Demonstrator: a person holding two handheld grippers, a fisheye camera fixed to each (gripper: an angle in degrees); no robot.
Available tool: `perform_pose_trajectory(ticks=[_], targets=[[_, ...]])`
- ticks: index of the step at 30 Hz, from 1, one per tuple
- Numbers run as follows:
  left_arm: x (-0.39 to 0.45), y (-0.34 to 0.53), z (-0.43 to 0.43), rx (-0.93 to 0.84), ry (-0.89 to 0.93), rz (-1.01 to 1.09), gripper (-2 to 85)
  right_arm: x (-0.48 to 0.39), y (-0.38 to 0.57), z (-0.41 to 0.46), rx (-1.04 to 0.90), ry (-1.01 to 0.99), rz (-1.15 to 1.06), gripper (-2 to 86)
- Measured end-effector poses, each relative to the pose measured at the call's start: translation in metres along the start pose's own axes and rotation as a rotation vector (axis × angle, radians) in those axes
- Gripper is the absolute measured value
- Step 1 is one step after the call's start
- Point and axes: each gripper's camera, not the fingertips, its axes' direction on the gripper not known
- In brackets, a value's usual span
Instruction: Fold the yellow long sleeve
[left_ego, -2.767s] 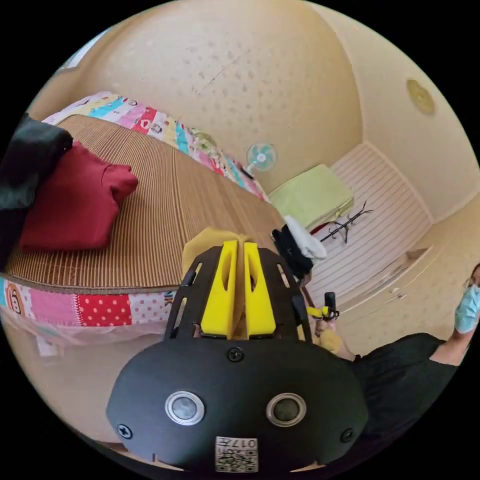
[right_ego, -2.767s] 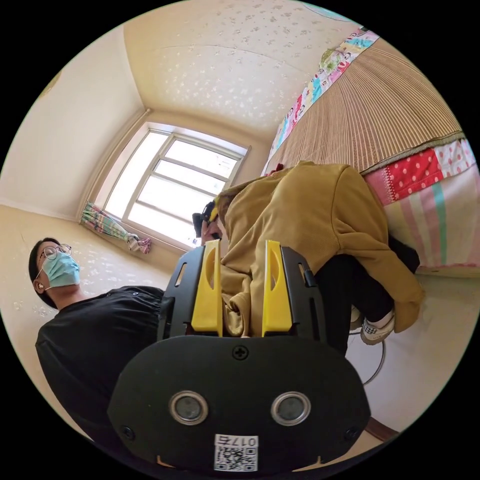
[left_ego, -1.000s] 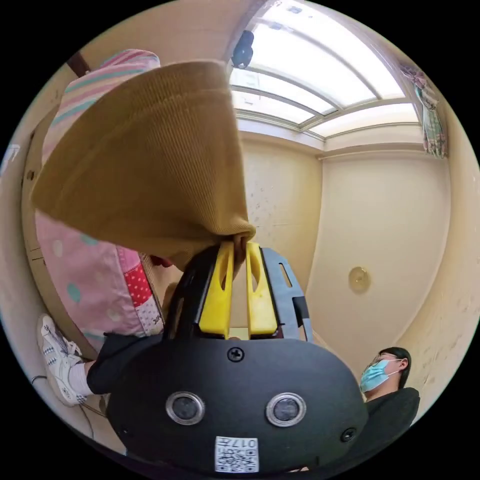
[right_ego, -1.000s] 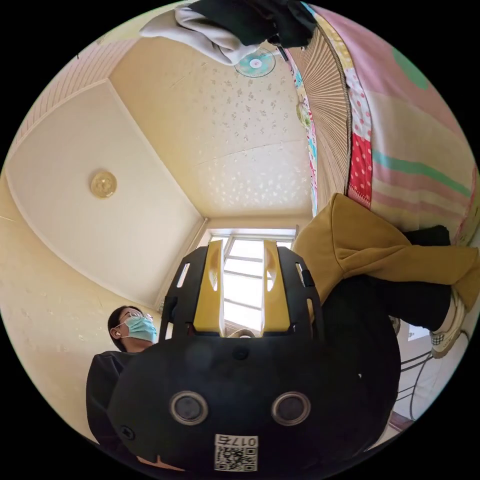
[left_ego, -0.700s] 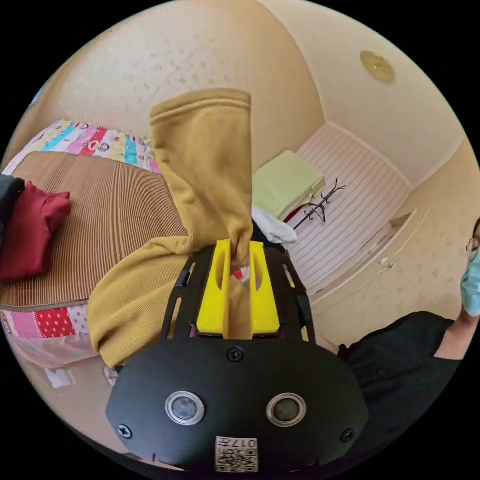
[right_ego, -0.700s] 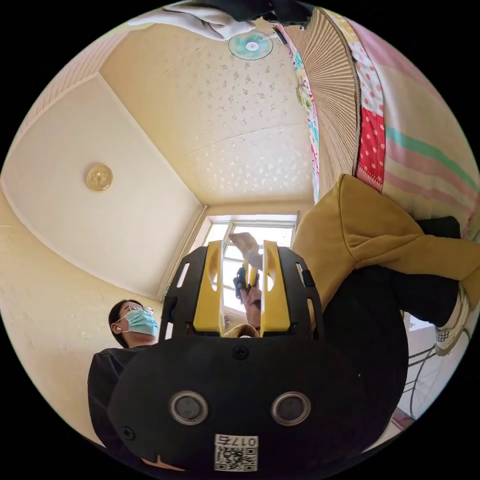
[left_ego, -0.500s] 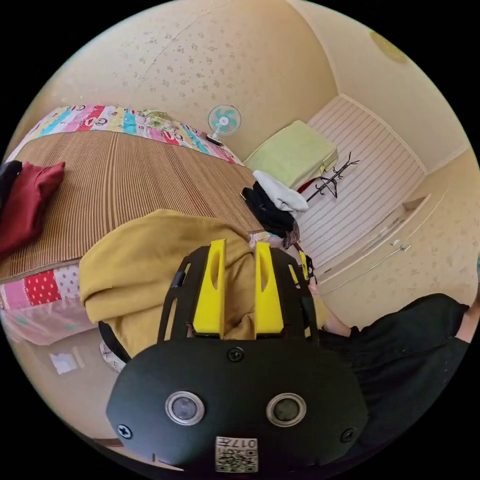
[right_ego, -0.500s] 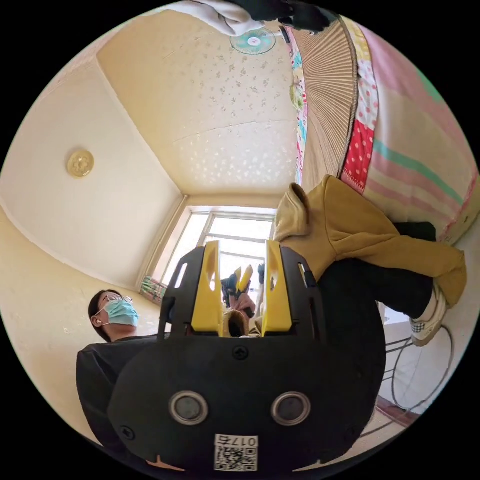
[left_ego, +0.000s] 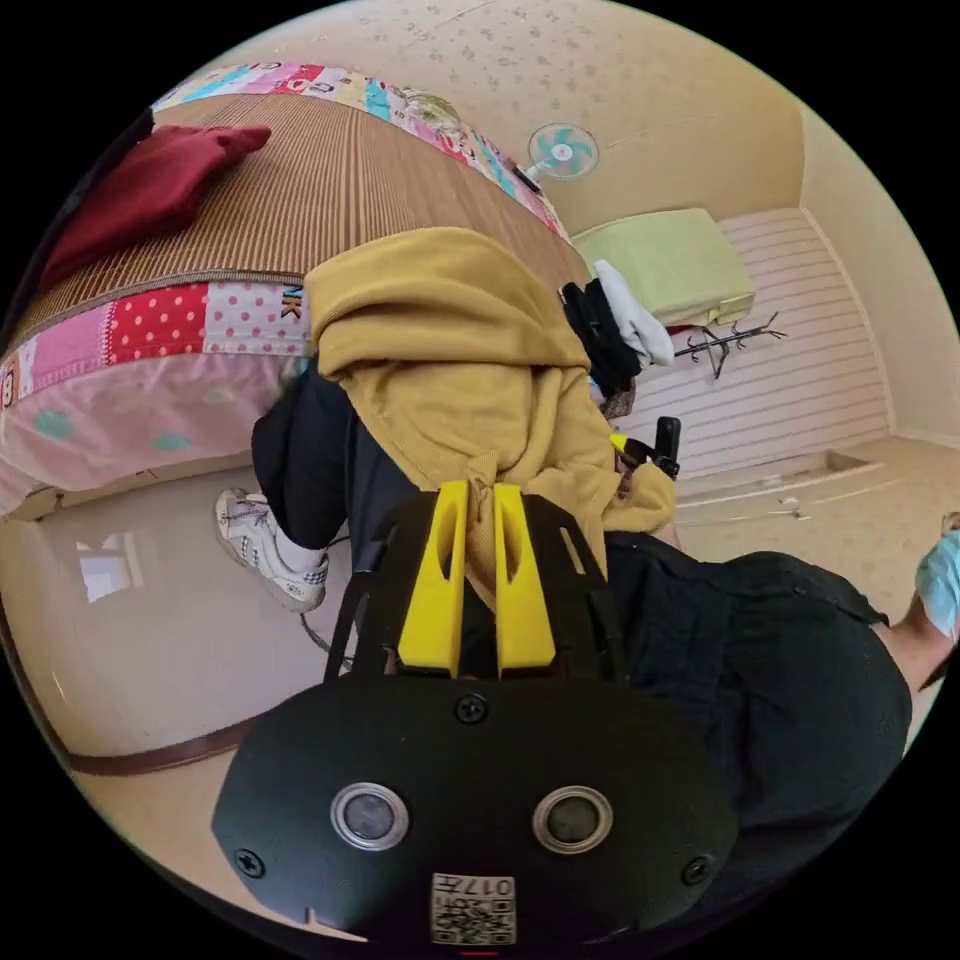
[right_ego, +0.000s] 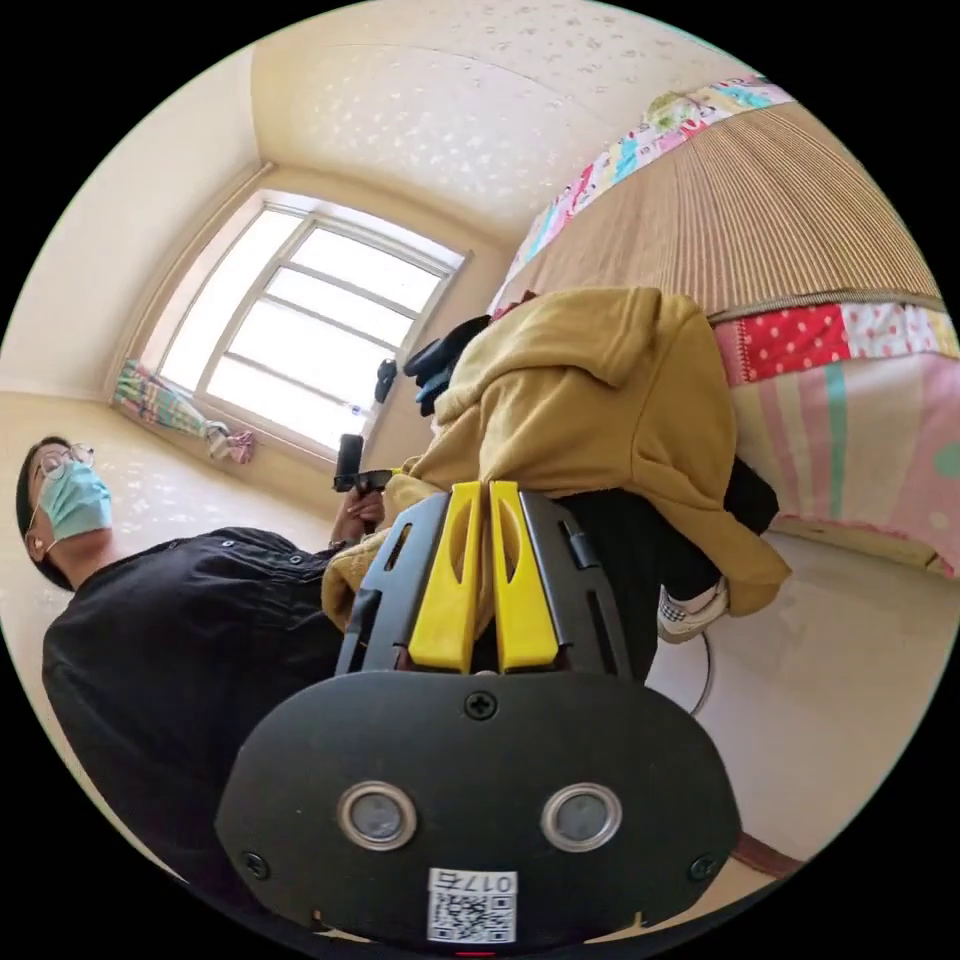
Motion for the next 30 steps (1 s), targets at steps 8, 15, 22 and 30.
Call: perform_pose_trajectory(ticks=[8, 15, 22, 30], targets=[[0.058, 0.051, -0.059, -0.189, 0.058, 0.404, 4.1, -0.098, 0.081, -0.011, -0.247, -0.114, -0.443, 2.5], [-0.010, 0.060, -0.054, -0.253, -0.152, 0.006, 5.2, -0.025, 0.088, -0.047, 0.038, 0.056, -0.055, 8.6], [-0.045, -0.019, -0.023, 0.040, -0.390, -0.051, 9.9, -0.004, 0.015, 0.057, -0.108, 0.418, -0.081, 14.1], [-0.063, -0.026, 0.065, -0.005, -0.253, 0.025, 0.9, 0.021, 0.003, 0.103, -0.037, 0.496, -0.058, 6.7]])
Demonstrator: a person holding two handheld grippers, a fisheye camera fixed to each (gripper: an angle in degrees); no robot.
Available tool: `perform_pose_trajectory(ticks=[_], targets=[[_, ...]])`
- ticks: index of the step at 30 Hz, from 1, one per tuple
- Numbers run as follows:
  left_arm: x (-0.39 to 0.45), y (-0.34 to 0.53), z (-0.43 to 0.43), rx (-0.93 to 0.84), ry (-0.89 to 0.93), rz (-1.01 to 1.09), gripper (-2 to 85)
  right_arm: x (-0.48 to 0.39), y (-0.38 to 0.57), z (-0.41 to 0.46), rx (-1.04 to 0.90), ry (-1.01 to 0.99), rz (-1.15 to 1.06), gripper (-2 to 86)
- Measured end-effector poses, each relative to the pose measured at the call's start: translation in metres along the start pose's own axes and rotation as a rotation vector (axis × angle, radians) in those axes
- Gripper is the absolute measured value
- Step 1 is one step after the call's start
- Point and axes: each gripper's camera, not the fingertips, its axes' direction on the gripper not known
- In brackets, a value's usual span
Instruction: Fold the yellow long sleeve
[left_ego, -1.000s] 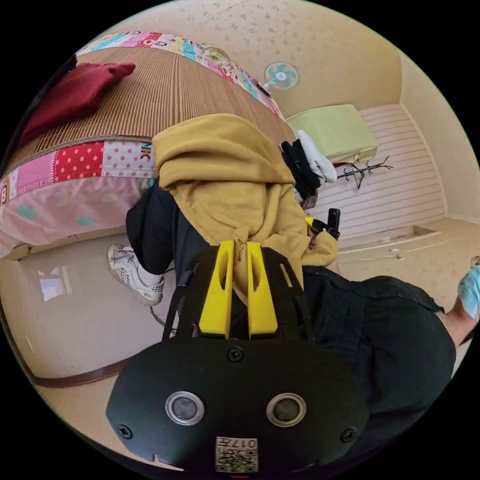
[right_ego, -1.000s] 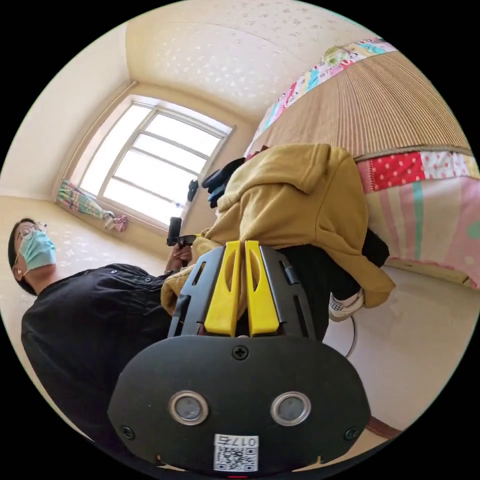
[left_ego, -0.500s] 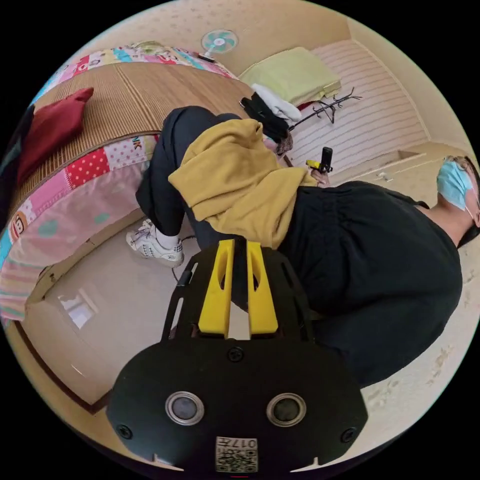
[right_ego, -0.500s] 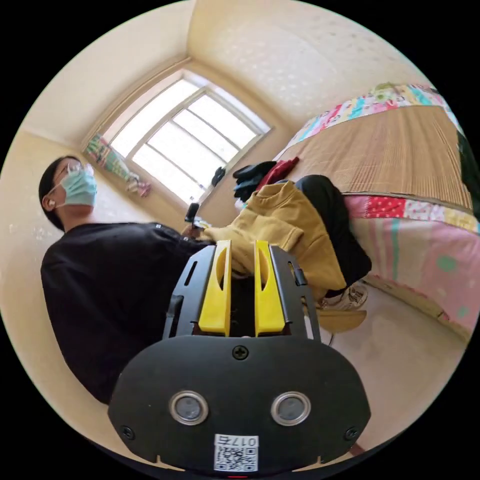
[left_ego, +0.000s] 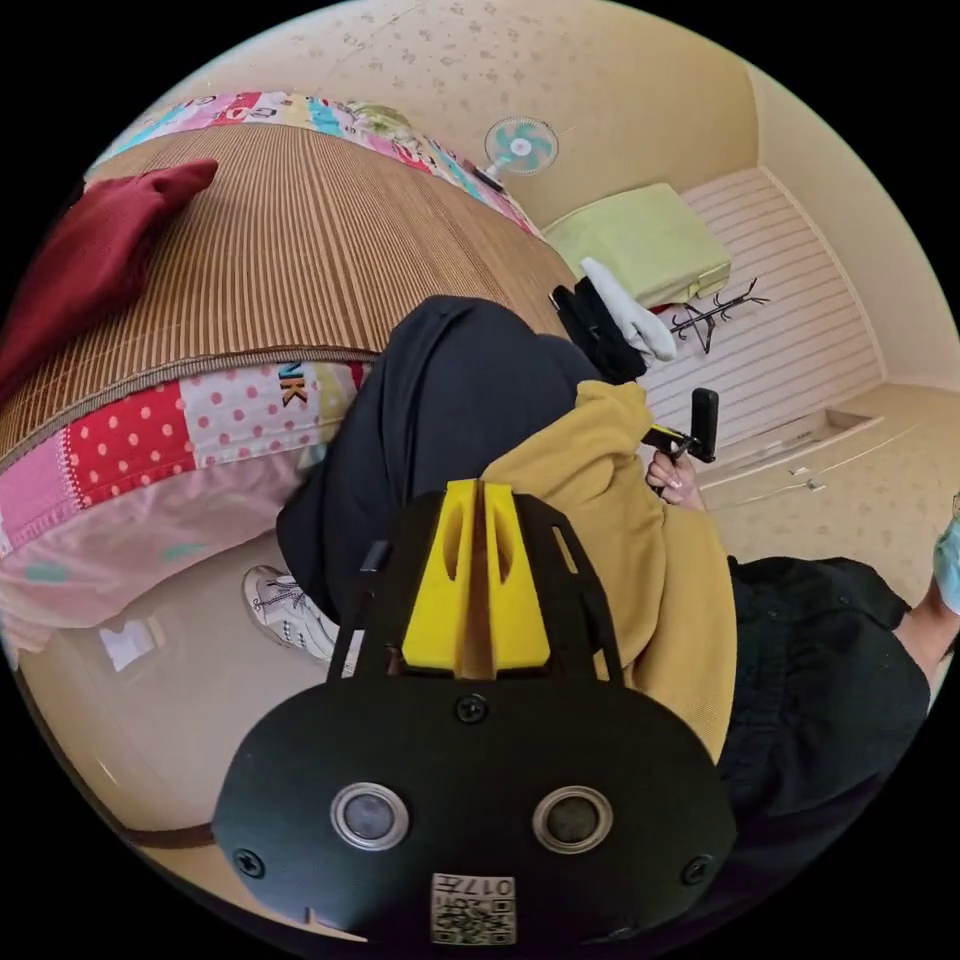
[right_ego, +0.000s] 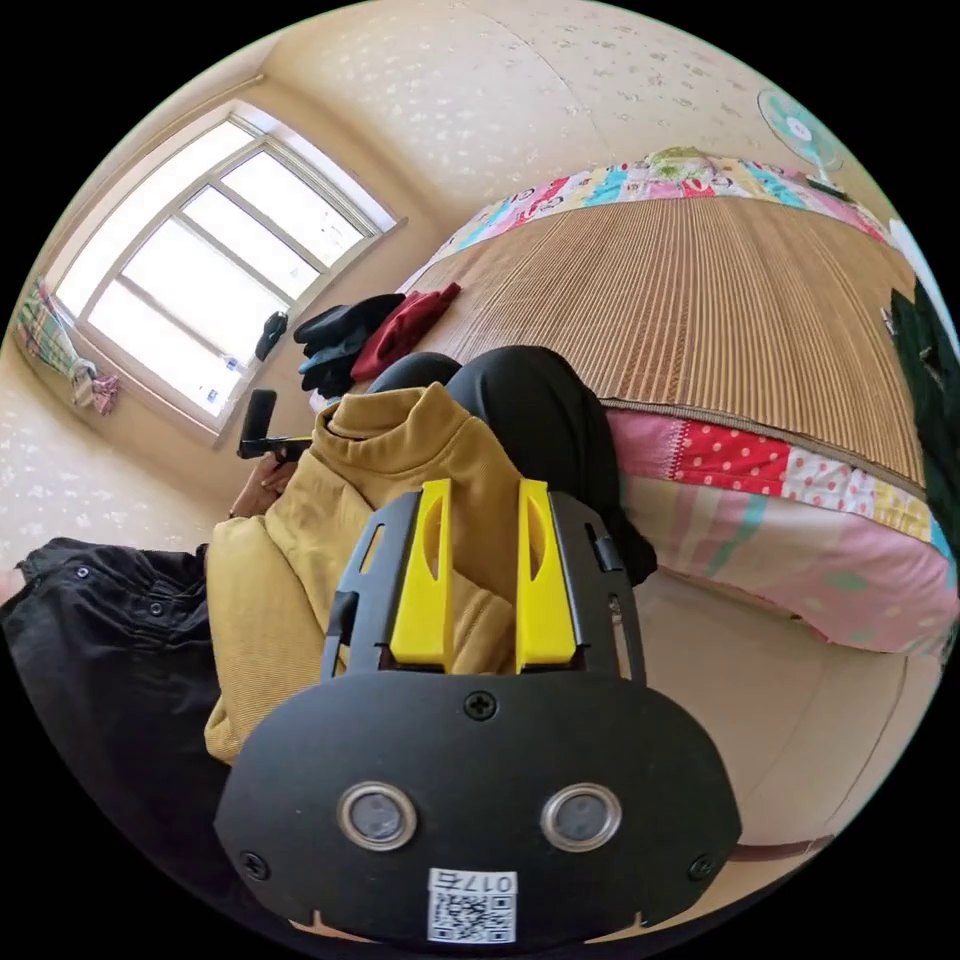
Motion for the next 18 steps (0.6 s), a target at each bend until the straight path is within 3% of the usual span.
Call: perform_pose_trajectory(ticks=[2, 4, 7, 9, 14, 16, 18], targets=[[0.018, 0.015, -0.012, 0.047, -0.019, 0.056, 0.2, 0.003, 0.005, -0.024, 0.099, -0.041, -0.002, 3.8], [0.037, 0.026, -0.047, 0.213, -0.027, 0.083, -0.3, 0.009, -0.003, -0.047, 0.161, -0.082, -0.005, 2.9], [0.035, 0.019, -0.099, 0.444, 0.013, 0.038, -0.5, 0.015, -0.037, -0.078, 0.246, -0.032, -0.043, 2.4], [0.027, 0.002, -0.114, 0.503, 0.011, 0.025, -0.4, 0.031, -0.074, -0.083, 0.265, 0.019, -0.022, 2.6], [0.003, -0.043, -0.110, 0.487, -0.190, -0.147, 0.8, 0.097, -0.122, -0.079, 0.259, 0.032, 0.114, 5.2], [-0.007, -0.042, -0.102, 0.462, -0.166, -0.203, 7.3, 0.133, -0.111, -0.094, 0.285, -0.005, 0.213, 9.7], [-0.003, -0.032, -0.096, 0.468, -0.127, -0.189, 8.4, 0.194, -0.071, -0.114, 0.326, -0.093, 0.388, 12.2]])
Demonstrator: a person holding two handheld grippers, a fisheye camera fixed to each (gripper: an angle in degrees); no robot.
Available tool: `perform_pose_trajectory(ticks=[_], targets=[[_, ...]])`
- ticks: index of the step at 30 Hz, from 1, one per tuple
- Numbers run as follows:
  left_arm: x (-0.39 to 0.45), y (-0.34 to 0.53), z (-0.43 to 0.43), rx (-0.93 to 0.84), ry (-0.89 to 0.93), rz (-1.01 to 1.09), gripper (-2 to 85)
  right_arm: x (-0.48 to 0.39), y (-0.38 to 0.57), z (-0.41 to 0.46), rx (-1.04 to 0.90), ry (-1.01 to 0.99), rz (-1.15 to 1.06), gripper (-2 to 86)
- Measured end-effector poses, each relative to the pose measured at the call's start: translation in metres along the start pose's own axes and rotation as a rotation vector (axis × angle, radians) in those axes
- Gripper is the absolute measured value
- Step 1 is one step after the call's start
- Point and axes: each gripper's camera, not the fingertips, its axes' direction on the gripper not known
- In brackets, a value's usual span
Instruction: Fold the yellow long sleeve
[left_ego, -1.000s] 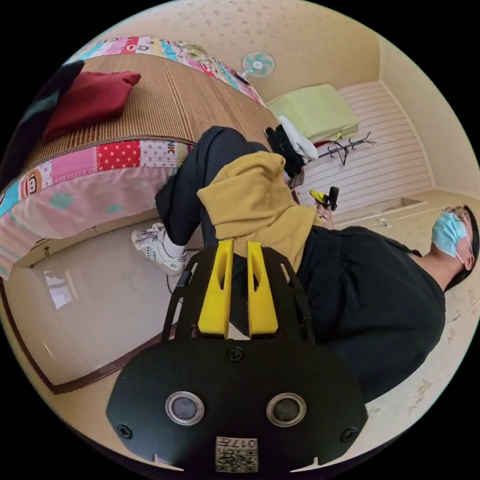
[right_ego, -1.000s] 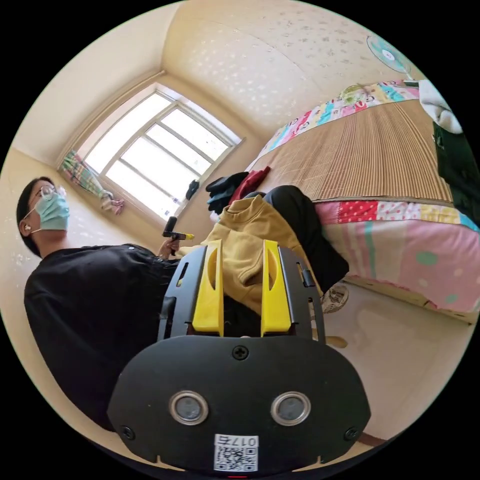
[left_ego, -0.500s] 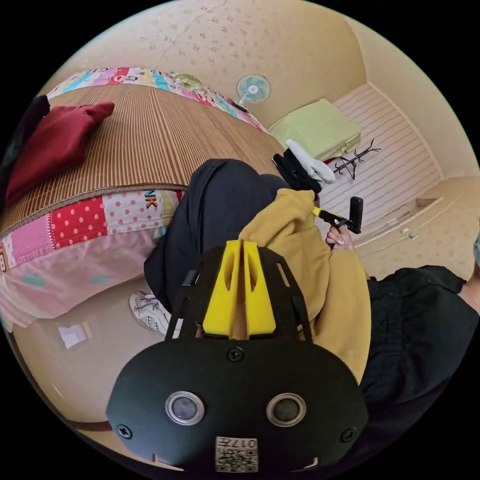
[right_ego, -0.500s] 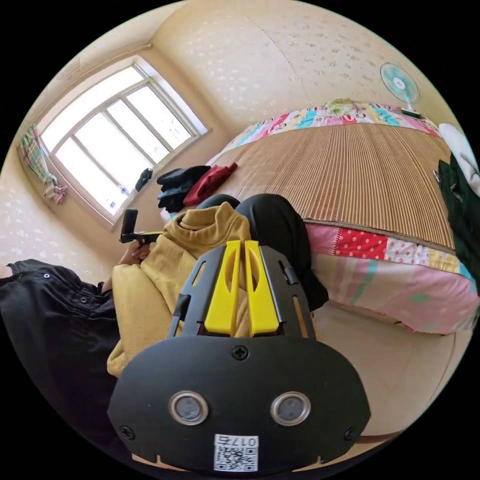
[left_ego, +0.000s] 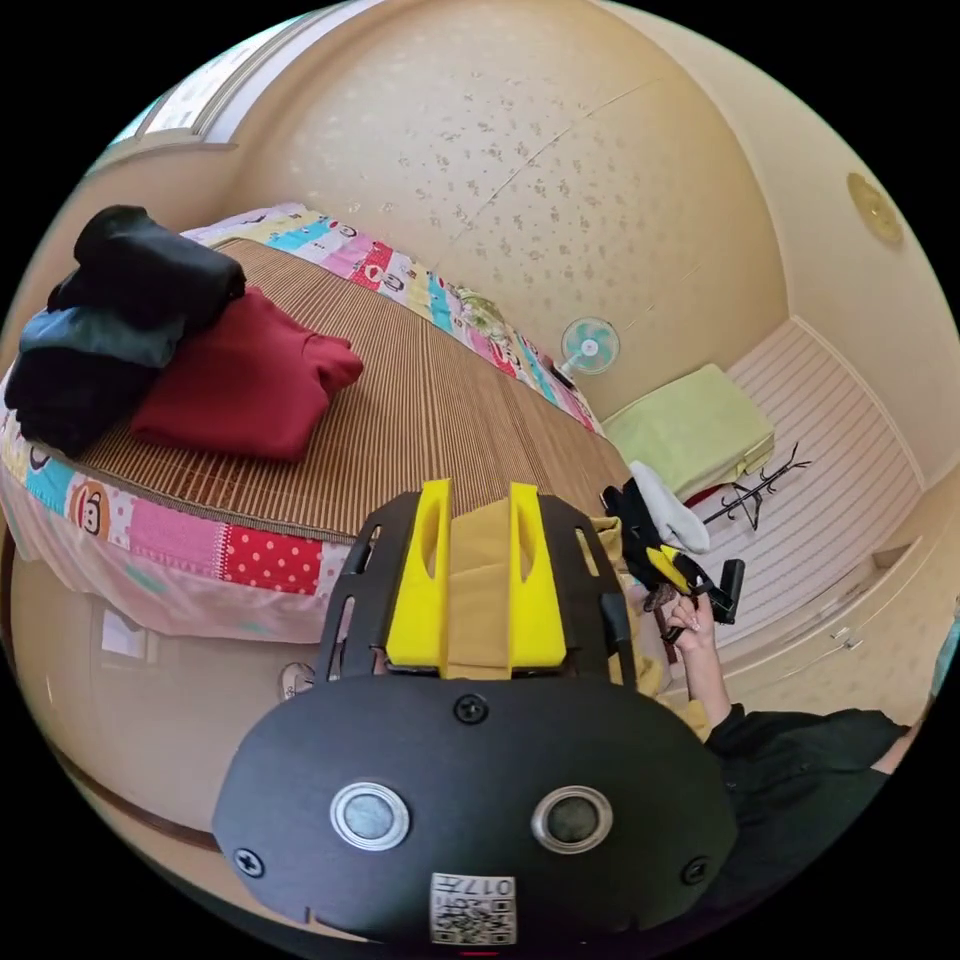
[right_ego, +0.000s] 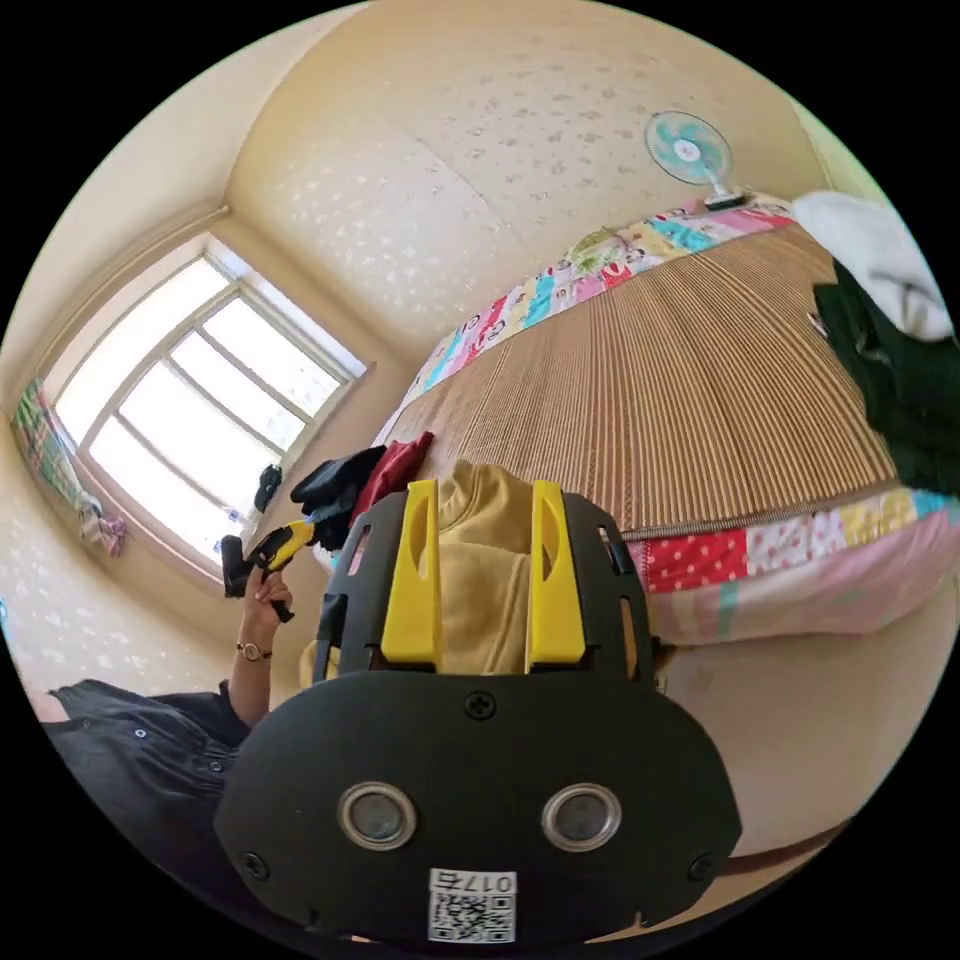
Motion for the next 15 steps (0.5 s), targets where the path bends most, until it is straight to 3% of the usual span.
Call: perform_pose_trajectory(ticks=[4, 6, 9, 13, 15], targets=[[0.038, 0.032, 0.016, -0.084, 0.035, 0.101, 8.6, 0.143, 0.048, -0.027, -0.106, -0.117, 0.435, 14.2], [0.062, 0.043, 0.033, -0.155, 0.084, 0.179, 8.6, 0.232, 0.105, -0.020, -0.191, -0.308, 0.775, 16.4], [0.108, 0.060, 0.071, -0.335, 0.188, 0.370, 8.7, 0.299, 0.167, 0.009, -0.167, -0.593, 1.086, 17.9], [0.147, 0.094, 0.133, -0.753, 0.179, 0.580, 8.8, 0.339, 0.181, 0.061, -0.195, -0.669, 1.224, 18.3], [0.150, 0.103, 0.143, -0.853, 0.177, 0.612, 8.1, 0.356, 0.172, 0.096, -0.097, -0.817, 1.261, 17.4]])
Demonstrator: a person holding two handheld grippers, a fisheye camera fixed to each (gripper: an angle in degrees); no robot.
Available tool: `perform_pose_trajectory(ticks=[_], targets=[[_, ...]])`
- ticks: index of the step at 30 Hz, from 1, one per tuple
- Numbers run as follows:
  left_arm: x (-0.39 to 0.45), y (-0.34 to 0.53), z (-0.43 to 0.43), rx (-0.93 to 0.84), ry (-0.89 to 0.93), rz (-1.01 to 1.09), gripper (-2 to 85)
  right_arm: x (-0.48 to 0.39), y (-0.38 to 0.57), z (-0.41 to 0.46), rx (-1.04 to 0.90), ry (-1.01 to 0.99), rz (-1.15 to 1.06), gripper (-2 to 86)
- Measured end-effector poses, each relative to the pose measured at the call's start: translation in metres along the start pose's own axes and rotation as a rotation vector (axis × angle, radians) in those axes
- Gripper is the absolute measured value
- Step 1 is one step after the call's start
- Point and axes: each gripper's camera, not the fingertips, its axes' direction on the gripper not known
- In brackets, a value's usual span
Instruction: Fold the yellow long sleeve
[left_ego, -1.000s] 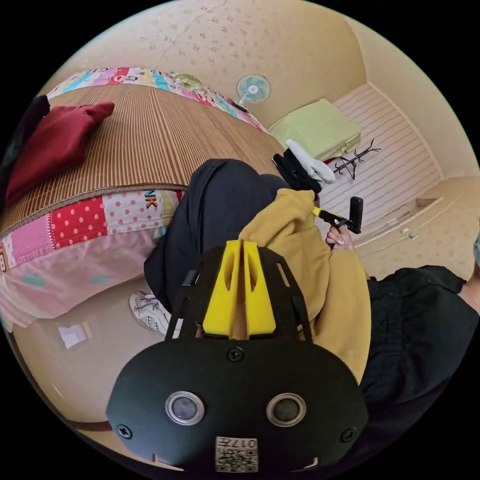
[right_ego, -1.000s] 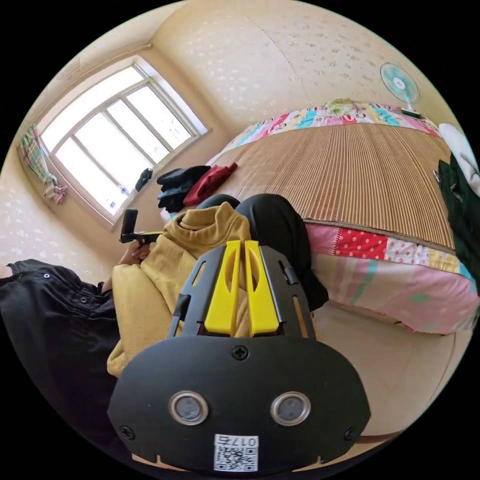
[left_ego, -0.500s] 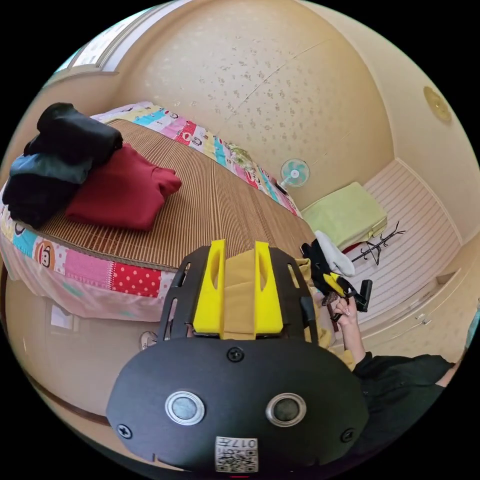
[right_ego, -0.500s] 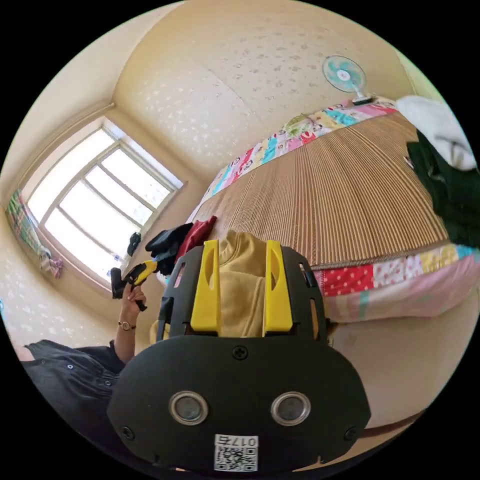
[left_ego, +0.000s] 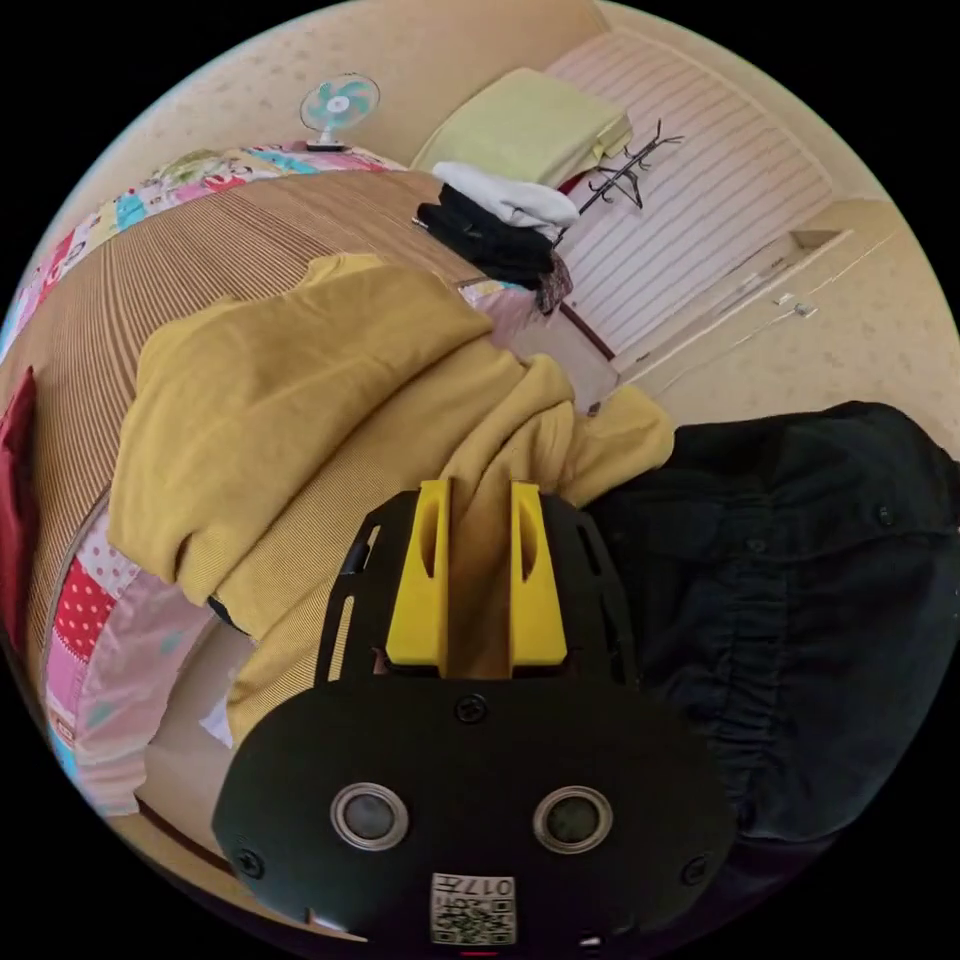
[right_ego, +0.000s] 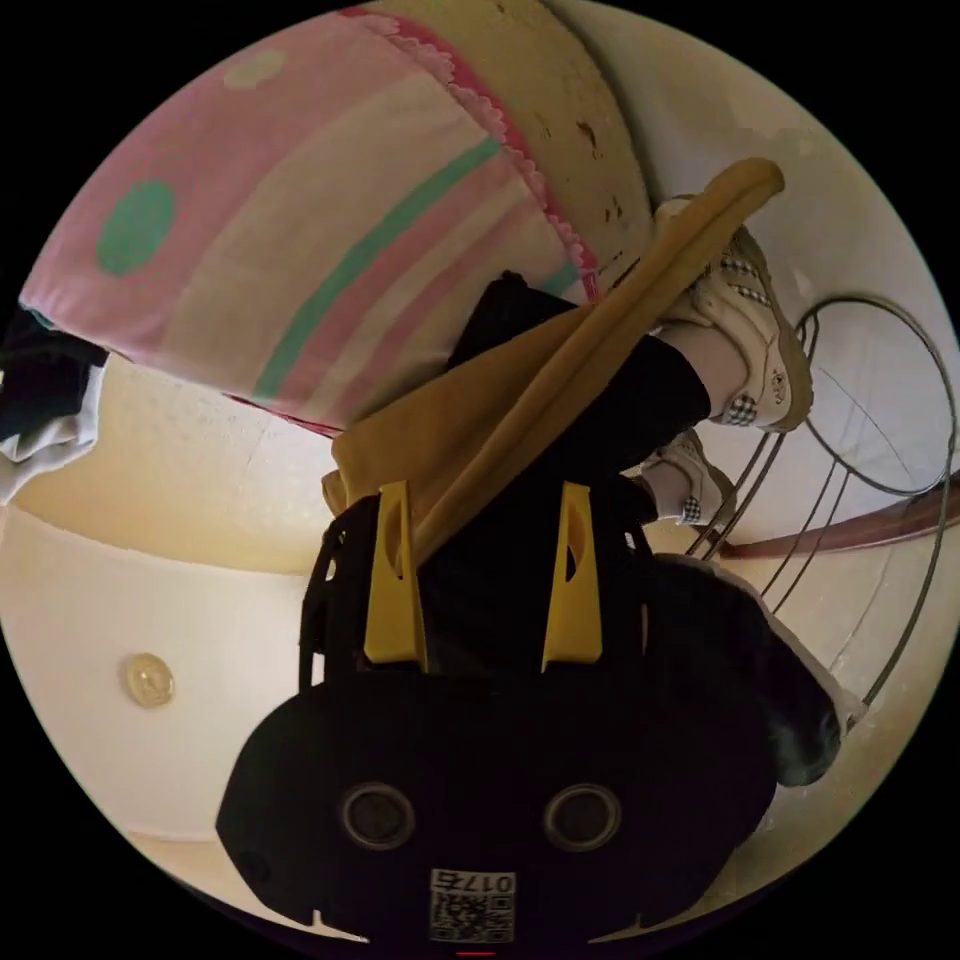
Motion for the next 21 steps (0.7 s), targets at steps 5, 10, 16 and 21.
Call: perform_pose_trajectory(ticks=[5, 10, 16, 21], targets=[[-0.006, 0.013, -0.026, 0.057, 0.089, 0.046, 5.8, -0.051, 0.002, -0.001, 0.264, -0.012, -0.189, 6.9], [-0.011, 0.028, -0.045, 0.130, 0.095, 0.017, 4.8, -0.205, 0.159, 0.039, 0.521, 0.205, -0.835, 2.7], [-0.014, 0.026, -0.051, 0.158, 0.088, 0.033, 6.6, -0.242, 0.363, 0.325, 0.223, 0.639, -1.701, 2.9], [-0.042, 0.048, -0.078, 0.290, 0.145, -0.069, 10.5, -0.051, 0.332, 0.521, -0.358, 1.424, -1.632, 3.9]])
